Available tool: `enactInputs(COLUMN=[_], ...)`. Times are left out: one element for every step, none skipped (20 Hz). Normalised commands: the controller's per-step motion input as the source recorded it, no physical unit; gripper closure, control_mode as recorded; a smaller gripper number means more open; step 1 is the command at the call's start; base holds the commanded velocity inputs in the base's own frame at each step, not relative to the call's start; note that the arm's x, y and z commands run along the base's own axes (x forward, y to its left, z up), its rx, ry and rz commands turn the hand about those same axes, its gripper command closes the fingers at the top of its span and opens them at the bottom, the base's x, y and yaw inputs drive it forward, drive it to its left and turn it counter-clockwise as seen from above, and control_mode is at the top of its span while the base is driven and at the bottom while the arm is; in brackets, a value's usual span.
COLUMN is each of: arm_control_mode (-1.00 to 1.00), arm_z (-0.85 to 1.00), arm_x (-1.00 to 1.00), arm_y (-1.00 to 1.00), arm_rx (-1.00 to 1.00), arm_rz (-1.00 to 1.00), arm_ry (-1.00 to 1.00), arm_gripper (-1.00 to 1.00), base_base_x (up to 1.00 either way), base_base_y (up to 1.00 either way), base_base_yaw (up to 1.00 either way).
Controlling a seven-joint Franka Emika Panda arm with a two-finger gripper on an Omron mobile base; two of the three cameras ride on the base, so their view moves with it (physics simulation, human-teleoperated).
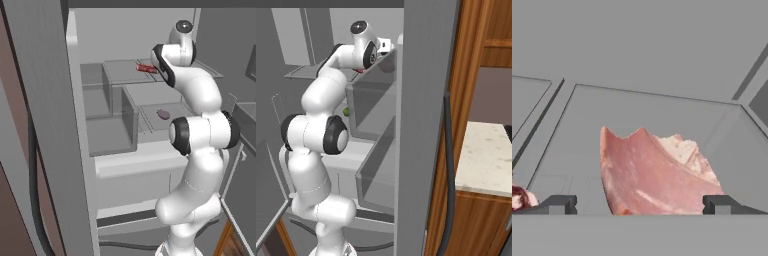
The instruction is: Gather the eggplant and avocado from the fridge and place them on a tray on the dining counter. Then gather the steaks from the fridge and place them on the other tray.
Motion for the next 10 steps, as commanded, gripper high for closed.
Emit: enactInputs(arm_control_mode=[-1.00,-1.00,-1.00,-1.00,-1.00,-1.00,-1.00,-1.00,-1.00,-1.00], arm_z=[-0.11,-0.11,-0.13,-0.13,-0.14,-0.15,-0.16,-0.13,-0.13,-0.13], arm_x=[0.22,0.21,0.20,0.16,0.13,0.12,0.11,0.11,0.13,0.13], arm_y=[-0.02,-0.03,0.00,0.00,0.00,0.00,0.00,0.00,0.00,0.00], arm_rx=[0.00,0.00,0.00,0.00,0.00,0.00,0.00,0.00,0.00,0.00], arm_rz=[0.00,0.00,0.00,0.00,0.00,0.00,0.00,0.00,0.00,0.00], arm_ry=[0.02,0.02,0.03,0.03,0.03,0.03,0.03,0.02,0.02,0.03], arm_gripper=[-1.00,-1.00,-1.00,-1.00,-1.00,-1.00,-1.00,-1.00,-1.00,-1.00], base_base_x=[0.00,0.00,0.00,0.00,0.00,0.00,0.00,0.00,0.00,0.00], base_base_y=[0.00,0.00,0.00,0.00,0.00,0.00,0.00,0.00,0.00,0.00], base_base_yaw=[0.00,0.00,0.00,0.00,0.00,0.00,0.00,0.00,0.00,0.00])
